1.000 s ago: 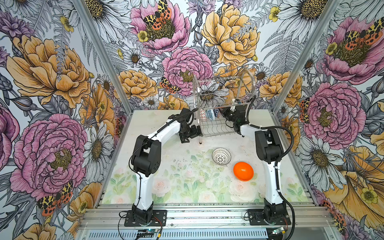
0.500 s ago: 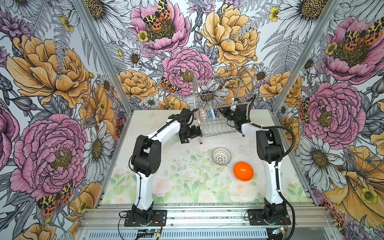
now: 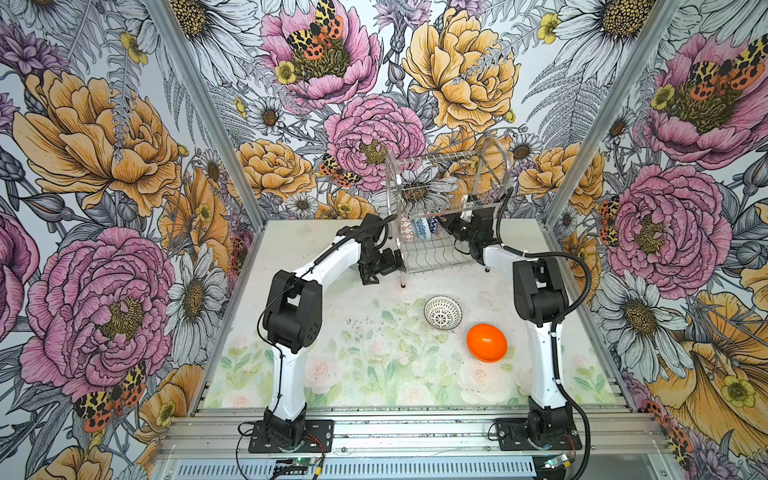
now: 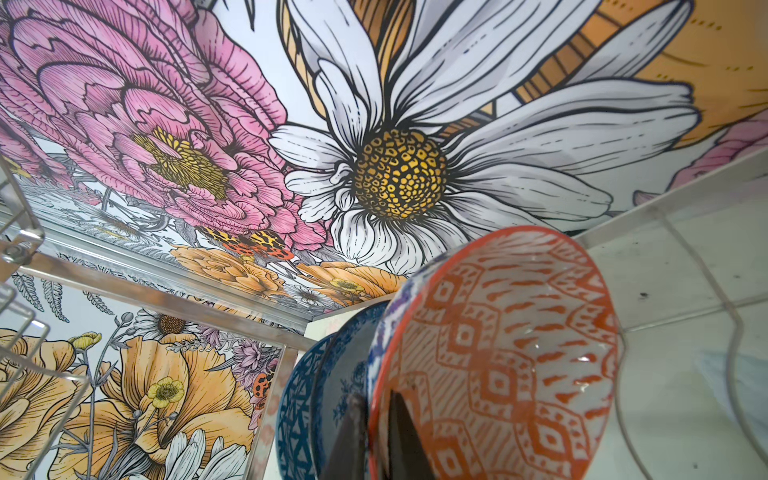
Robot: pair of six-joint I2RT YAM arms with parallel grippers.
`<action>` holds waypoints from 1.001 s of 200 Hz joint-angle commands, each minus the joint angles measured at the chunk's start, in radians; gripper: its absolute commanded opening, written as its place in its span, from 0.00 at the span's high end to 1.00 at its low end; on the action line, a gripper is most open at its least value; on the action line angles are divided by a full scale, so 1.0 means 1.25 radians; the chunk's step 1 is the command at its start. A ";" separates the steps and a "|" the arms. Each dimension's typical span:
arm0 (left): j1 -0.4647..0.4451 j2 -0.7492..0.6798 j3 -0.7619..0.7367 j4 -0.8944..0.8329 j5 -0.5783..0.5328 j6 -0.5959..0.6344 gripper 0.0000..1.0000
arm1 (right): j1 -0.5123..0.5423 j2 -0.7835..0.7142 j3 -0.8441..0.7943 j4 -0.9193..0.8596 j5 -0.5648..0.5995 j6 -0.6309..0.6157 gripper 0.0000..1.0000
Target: Load the bowls into the dish rack
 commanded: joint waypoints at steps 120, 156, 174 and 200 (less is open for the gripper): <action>-0.016 0.017 0.021 -0.012 -0.005 -0.008 0.01 | -0.004 -0.021 -0.087 -0.150 0.064 -0.081 0.86; -0.018 0.013 0.020 -0.012 -0.007 -0.008 0.01 | -0.005 -0.026 -0.085 -0.166 0.069 -0.098 0.85; -0.021 0.014 0.018 -0.012 -0.008 -0.009 0.01 | -0.003 -0.030 -0.083 -0.179 0.071 -0.110 0.85; -0.025 0.014 0.020 -0.014 -0.010 -0.010 0.01 | -0.002 -0.037 -0.090 -0.194 0.076 -0.124 0.85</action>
